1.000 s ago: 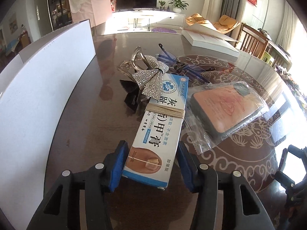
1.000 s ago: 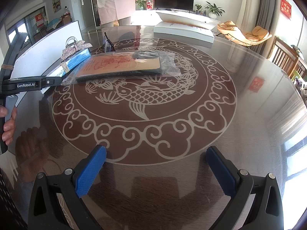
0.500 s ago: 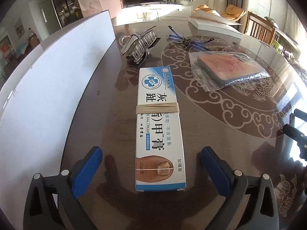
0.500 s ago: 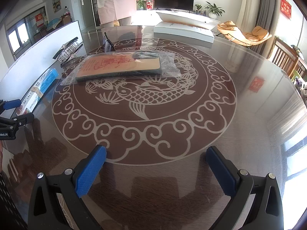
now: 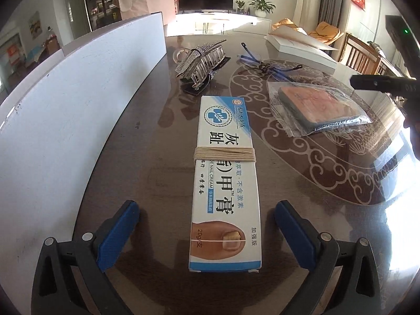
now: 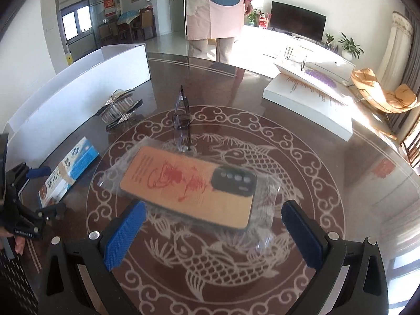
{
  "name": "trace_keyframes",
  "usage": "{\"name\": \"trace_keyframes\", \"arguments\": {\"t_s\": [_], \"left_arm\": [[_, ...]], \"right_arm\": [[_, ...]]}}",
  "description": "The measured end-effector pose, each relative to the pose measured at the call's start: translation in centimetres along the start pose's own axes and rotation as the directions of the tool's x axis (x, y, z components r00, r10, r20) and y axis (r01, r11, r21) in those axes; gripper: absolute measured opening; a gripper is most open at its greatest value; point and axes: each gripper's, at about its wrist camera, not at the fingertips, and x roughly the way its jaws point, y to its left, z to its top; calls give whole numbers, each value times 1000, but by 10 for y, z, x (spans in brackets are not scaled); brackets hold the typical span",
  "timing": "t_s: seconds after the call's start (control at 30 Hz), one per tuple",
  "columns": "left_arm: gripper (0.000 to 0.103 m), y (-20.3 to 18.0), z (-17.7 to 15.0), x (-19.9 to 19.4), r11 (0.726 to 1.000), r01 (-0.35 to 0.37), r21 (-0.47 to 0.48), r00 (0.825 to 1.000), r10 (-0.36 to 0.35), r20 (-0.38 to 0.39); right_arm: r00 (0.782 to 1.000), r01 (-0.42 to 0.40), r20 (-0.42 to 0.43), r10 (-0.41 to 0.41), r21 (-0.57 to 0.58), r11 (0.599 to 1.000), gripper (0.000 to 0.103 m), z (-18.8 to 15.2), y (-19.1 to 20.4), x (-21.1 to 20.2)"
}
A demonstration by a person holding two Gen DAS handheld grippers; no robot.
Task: Organize objects
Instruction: 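Reach the left tool to the blue-and-white nail cream box, then grasp the clear bag with tan board with the right gripper while the left approaches the cream box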
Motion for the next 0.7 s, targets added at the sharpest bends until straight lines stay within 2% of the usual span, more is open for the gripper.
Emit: {"name": "trace_keyframes", "arguments": {"t_s": [0.13, 0.27, 0.3, 0.4, 0.47, 0.53, 0.57, 0.6, 0.63, 0.7], "left_arm": [[103, -1, 2, 2, 1000, 3, 1, 1000, -3, 0], [103, -2, 2, 2, 1000, 4, 1, 1000, -4, 0], [103, -2, 2, 2, 1000, 4, 1, 1000, -4, 0], [103, -4, 4, 4, 1000, 2, -1, 1000, -2, 0], [103, -4, 5, 5, 1000, 2, -1, 1000, -2, 0], [103, -4, 4, 4, 1000, 1, -2, 1000, -1, 0], [103, -4, 4, 4, 1000, 1, -2, 1000, -1, 0], [103, -4, 4, 4, 1000, 1, -3, 1000, -1, 0], [103, -4, 4, 4, 1000, 1, -2, 1000, -1, 0], [103, -4, 4, 4, 1000, 1, -2, 1000, -1, 0]], "right_arm": [[990, -109, -69, 119, 136, 985, 103, 41, -16, 49], [969, -136, -198, 150, 79, 988, 103, 35, -3, 81], [970, -138, -195, 143, 41, 990, 103, 31, 2, 78], [938, -241, -245, 245, 47, 969, 103, 13, 7, 63], [904, -305, -300, 304, 43, 951, 103, -5, 14, 50], [872, -350, -363, 327, 3, 937, 103, -24, 28, 38], [866, -355, -385, 319, -23, 935, 103, -32, 35, 33], [874, -336, -390, 290, -55, 940, 103, -37, 42, 29], [892, -305, -374, 254, -83, 949, 103, -40, 48, 27], [920, -265, -319, 227, -81, 961, 103, -42, 56, 25]]}}
